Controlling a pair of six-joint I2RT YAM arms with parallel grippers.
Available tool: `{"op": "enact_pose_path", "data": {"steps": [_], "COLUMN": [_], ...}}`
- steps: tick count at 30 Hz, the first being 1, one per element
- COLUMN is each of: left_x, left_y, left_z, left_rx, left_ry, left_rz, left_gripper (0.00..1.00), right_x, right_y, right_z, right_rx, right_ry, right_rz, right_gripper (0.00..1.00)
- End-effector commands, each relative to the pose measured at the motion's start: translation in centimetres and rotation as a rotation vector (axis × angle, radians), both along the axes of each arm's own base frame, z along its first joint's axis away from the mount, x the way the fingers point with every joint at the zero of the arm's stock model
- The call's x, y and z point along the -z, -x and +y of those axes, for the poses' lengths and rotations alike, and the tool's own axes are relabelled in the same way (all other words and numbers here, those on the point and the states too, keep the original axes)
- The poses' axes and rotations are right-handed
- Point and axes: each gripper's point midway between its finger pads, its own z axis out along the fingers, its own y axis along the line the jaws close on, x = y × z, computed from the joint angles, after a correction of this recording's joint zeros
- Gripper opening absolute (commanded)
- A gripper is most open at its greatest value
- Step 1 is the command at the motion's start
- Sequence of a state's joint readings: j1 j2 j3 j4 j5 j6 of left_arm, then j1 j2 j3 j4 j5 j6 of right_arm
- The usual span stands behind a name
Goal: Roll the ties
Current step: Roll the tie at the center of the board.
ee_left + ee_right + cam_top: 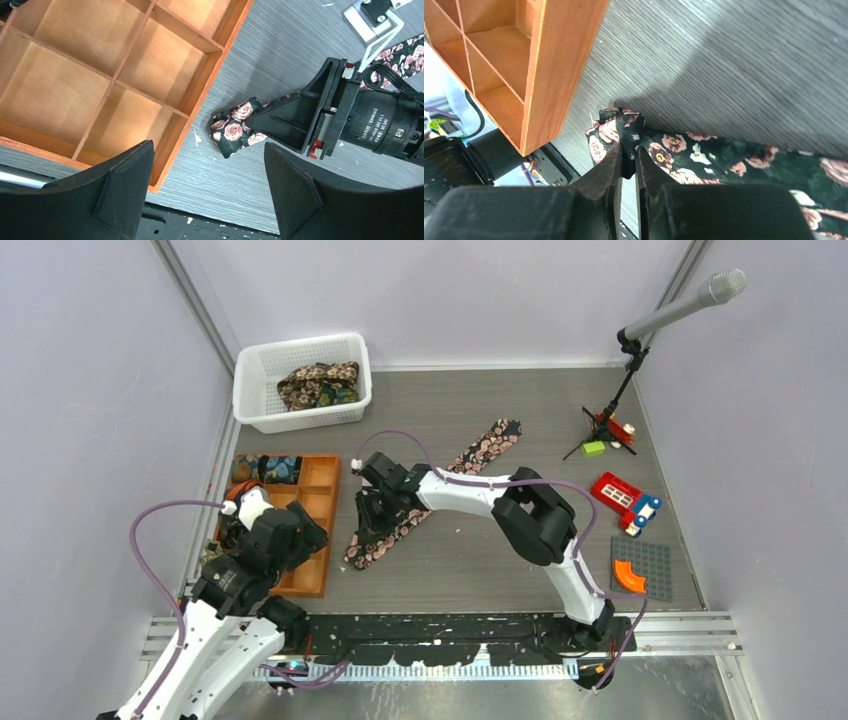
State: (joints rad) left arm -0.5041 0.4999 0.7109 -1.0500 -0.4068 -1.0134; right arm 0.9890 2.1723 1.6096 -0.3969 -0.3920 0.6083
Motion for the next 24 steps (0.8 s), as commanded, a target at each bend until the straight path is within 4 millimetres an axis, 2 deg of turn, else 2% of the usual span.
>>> {"op": "enact_pose_path", "data": {"steps": [1,10,14,20,24], "left_x": [0.1,0.9,1.6,3.1,4.0], "left_y": [-0.4,-0.6,-0.9,-1.8,-2.6], "left_z": [-0.4,-1.2,-2.3,-4.3,-5.1], "left_rx": [0.006,0.038,0.08,0.149,0.19], "left_ry": [0.009,0.022,0.039,0.049,0.019], "left_rz": [-0.009,0.013,0.036,0.108,0.163], "left_gripper": [0.82,0.78,0.76,0.71,0.65], "right_x": [-3.8,-5.1,-3.9,-1.0,0.3], "right_y": [-0.8,-0.9,-0.8,-0.2,-0.1], "right_z": [0.1,-0.6,-1.2,-1.7,-2.1], "right_rx": [0.123,0.217,0.241,0.248,0.259], "right_ry": [-0.051,-0.071,-0.058,-0.047,-0.032], "right_rz": [-0.032,-0.026,-0.017,0.012,0.011], "right_gripper": [0.14,0.13,0.13,0.12,0.12]}}
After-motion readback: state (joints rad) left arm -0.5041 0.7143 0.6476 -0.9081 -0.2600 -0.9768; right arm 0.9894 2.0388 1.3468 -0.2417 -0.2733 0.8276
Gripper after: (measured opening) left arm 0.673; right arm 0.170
